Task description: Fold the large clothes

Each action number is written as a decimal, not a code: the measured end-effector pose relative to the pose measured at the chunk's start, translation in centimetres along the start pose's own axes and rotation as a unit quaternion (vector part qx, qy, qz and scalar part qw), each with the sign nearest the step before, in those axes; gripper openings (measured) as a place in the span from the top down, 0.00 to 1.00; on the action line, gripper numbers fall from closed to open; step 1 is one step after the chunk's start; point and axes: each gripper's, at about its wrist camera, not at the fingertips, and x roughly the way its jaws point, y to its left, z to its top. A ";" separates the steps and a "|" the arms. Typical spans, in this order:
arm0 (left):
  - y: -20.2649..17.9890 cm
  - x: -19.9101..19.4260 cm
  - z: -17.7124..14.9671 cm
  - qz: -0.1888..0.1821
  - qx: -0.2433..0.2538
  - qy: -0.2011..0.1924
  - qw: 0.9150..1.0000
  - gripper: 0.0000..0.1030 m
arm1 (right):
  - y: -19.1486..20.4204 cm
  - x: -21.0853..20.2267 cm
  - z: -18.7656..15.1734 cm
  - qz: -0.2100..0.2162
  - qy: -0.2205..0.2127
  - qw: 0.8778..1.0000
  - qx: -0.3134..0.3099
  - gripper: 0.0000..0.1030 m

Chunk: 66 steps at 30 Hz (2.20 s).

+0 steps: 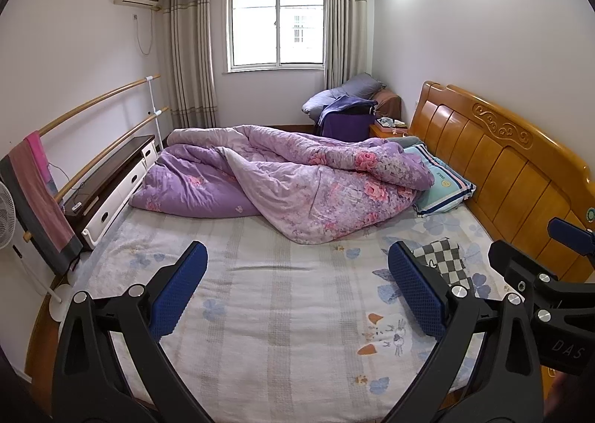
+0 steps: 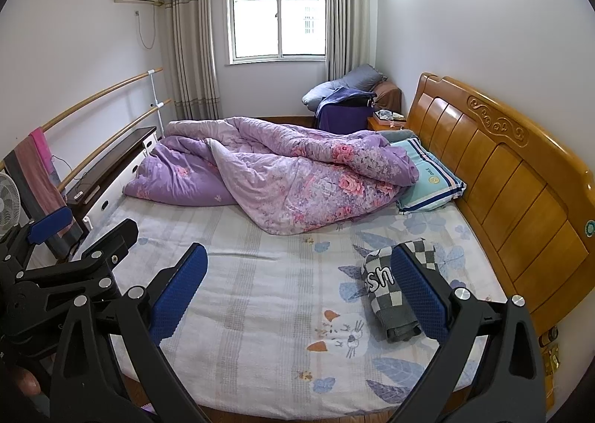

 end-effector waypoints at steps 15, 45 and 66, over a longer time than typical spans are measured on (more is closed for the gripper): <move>-0.5 0.4 0.0 -0.001 0.002 0.000 1.000 0.05 | -0.1 0.3 0.3 -0.004 -0.001 1.000 -0.001 0.08; -0.7 0.5 0.0 0.000 0.003 0.001 1.000 0.05 | -0.3 0.3 0.2 -0.004 0.001 1.000 0.002 0.08; -0.5 0.6 -0.2 -0.001 0.001 0.005 1.000 0.05 | -0.1 0.2 0.2 -0.004 0.005 1.000 0.004 0.08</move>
